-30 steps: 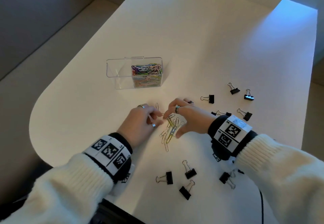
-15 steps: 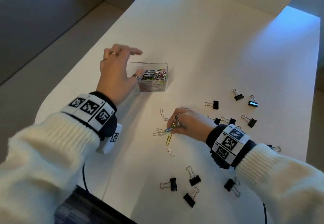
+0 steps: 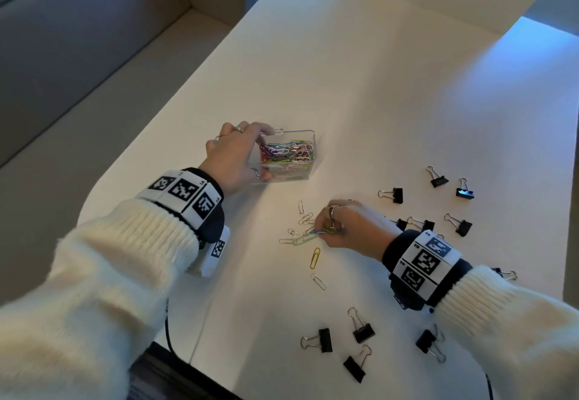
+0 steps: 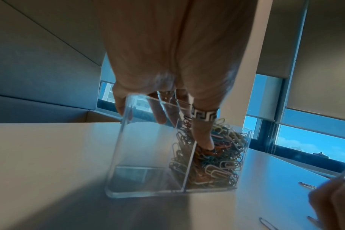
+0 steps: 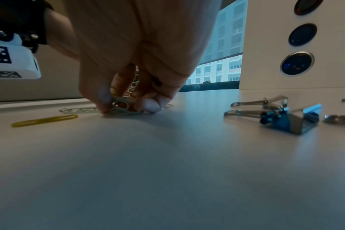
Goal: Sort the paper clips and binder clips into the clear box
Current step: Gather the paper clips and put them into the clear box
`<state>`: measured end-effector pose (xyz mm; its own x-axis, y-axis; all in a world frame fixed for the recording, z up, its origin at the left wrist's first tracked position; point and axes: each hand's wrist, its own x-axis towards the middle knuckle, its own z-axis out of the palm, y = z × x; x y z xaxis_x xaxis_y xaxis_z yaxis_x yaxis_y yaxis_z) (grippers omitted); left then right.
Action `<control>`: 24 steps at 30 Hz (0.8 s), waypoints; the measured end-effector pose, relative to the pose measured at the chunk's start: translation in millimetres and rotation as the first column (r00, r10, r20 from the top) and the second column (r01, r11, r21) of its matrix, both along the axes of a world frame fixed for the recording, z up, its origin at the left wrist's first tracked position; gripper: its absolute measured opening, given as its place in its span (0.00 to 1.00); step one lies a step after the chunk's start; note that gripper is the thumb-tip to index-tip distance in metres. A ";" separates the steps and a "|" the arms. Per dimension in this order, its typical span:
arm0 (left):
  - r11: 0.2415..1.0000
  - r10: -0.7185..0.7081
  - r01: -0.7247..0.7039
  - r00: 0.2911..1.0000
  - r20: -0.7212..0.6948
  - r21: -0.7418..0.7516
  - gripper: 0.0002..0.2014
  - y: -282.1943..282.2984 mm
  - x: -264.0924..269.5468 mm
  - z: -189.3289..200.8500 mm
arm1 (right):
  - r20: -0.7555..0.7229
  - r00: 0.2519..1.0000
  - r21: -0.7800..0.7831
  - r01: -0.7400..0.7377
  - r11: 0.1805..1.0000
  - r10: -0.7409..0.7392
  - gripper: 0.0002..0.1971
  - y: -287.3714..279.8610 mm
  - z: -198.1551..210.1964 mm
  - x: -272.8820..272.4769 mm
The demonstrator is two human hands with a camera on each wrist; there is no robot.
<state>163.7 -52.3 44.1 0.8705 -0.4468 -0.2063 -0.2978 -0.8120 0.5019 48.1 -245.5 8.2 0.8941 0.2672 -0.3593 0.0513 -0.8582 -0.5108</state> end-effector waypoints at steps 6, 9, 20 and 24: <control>1.000 -0.023 0.023 1.000 0.017 0.009 0.33 3.0 -9.5 -4.6 | -0.008 1.000 0.019 0.011 1.000 -0.011 0.09 -3.1 1.3 -1.4; 1.000 -0.028 0.027 1.000 0.014 0.012 0.33 3.2 -10.7 -4.9 | 0.024 1.000 0.006 0.016 1.000 -0.017 0.08 -6.8 10.3 0.2; 1.000 -0.016 0.016 0.999 0.050 -0.002 0.34 4.2 -11.3 -9.5 | 0.443 0.884 0.058 0.137 0.989 -0.148 0.06 23.4 59.1 68.4; 1.000 -0.014 0.014 0.999 0.045 -0.005 0.33 4.4 -10.4 -9.6 | 0.542 0.840 -0.063 0.081 0.995 -0.034 0.11 37.8 49.0 70.2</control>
